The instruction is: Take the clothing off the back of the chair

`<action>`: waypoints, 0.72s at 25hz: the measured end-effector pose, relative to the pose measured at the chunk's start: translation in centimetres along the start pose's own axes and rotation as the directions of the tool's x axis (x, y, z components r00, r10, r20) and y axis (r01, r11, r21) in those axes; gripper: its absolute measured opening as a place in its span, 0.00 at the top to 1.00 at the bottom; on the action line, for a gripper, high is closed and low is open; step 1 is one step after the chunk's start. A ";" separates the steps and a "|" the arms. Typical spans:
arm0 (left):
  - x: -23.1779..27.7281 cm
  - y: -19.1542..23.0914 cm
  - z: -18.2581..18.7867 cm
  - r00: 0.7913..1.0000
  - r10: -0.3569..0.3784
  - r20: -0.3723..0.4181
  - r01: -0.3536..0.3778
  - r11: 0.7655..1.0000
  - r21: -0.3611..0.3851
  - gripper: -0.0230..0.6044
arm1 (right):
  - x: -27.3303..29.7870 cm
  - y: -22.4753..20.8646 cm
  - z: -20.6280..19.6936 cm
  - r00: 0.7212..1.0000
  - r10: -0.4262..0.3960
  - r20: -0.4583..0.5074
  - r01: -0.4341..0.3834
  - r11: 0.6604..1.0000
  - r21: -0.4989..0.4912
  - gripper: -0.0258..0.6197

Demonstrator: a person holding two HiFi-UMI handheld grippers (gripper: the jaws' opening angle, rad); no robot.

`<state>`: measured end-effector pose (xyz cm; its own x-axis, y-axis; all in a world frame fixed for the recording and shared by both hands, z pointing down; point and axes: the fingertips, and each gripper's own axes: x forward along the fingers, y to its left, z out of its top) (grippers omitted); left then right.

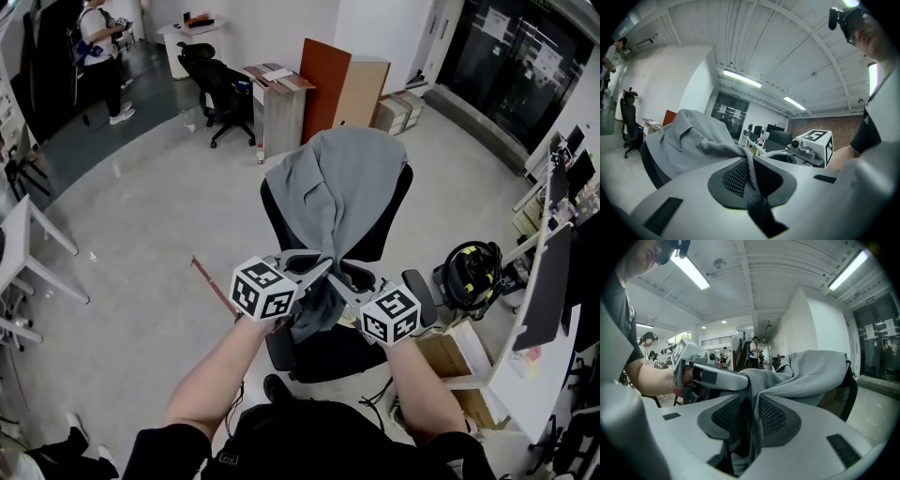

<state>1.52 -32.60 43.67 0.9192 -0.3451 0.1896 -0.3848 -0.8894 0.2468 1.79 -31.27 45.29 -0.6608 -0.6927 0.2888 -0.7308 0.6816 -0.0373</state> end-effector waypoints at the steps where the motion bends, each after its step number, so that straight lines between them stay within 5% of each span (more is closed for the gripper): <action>1: -0.2 0.2 0.0 1.000 -0.023 0.002 0.023 1.000 -0.009 0.94 | 0.6 0.1 -0.2 1.000 -0.010 -0.015 0.010 1.000 -0.006 0.74; 7: -0.4 0.4 -0.5 0.990 -0.138 -0.032 0.139 0.990 0.008 0.94 | 3.2 -0.1 -1.5 0.997 -0.062 -0.053 0.062 0.998 -0.017 0.68; 9: -0.4 0.7 -0.7 0.990 -0.128 -0.053 0.131 0.990 0.054 0.94 | 3.8 -0.4 -1.9 0.994 -0.087 -0.062 0.086 0.996 -0.017 0.71; 11: -0.3 0.7 -0.4 0.991 -0.117 -0.056 0.123 0.987 0.107 0.92 | 4.1 -1.4 -2.6 0.988 -0.131 -0.087 0.130 0.991 -0.014 0.86; 15: 0.3 1.7 1.0 0.997 -0.055 -0.046 0.064 0.977 0.202 0.73 | 2.9 -4.9 -3.7 0.974 -0.214 -0.076 0.219 0.973 0.070 0.89; 18: 0.8 4.4 1.1 0.998 0.034 -0.052 -0.022 0.979 0.205 0.67 | 1.0 -8.0 -4.0 0.963 -0.266 -0.050 0.270 0.954 0.128 0.89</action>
<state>0.64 -37.15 43.82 0.9002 -0.3590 0.2465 -0.3801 -0.9240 0.0426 7.72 -36.44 49.73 -0.4331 -0.8364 0.3359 -0.8979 0.4328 -0.0801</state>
